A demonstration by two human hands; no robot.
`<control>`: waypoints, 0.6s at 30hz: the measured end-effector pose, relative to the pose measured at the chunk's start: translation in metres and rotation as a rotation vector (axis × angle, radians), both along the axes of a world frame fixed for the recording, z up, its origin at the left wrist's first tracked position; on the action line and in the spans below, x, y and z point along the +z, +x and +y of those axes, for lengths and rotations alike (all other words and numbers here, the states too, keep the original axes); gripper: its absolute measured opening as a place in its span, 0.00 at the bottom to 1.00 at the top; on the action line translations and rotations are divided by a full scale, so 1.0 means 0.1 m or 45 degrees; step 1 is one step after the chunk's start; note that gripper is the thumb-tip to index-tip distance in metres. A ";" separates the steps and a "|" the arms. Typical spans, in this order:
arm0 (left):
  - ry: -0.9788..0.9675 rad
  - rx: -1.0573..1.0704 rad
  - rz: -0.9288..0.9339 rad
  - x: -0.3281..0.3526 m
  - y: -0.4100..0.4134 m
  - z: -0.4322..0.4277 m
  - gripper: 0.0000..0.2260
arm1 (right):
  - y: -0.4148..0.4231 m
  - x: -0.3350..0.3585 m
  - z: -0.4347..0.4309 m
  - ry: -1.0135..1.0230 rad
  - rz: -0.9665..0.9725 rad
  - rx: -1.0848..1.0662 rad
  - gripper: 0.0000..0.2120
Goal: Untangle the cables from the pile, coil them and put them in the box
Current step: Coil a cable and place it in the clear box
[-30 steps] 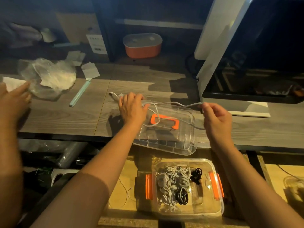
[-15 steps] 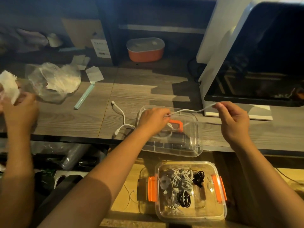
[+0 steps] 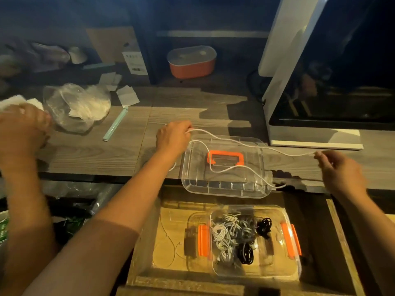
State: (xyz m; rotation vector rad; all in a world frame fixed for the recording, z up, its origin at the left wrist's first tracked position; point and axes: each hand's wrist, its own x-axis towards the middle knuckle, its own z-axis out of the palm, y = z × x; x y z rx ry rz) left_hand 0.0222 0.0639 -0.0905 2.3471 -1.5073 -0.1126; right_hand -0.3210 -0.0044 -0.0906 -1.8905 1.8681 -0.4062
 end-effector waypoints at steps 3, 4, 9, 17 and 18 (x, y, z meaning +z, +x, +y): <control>-0.067 -0.109 -0.013 0.01 -0.31 -0.03 0.11 | 0.20 0.00 0.01 0.058 0.169 0.135 0.25; -0.090 -0.157 -0.024 0.01 -0.42 -0.04 0.11 | 0.31 0.02 0.05 0.022 0.183 0.178 0.30; -0.378 -0.611 -0.050 0.09 -0.85 -0.02 0.15 | 1.01 0.09 0.30 -0.326 0.232 0.581 0.37; -0.223 -0.562 -0.141 0.13 -0.77 0.14 0.07 | 0.91 0.21 0.23 -0.564 0.152 0.573 0.13; -0.092 -0.477 -0.173 0.13 -0.72 0.13 0.08 | 0.84 0.19 0.20 -0.528 0.176 0.525 0.13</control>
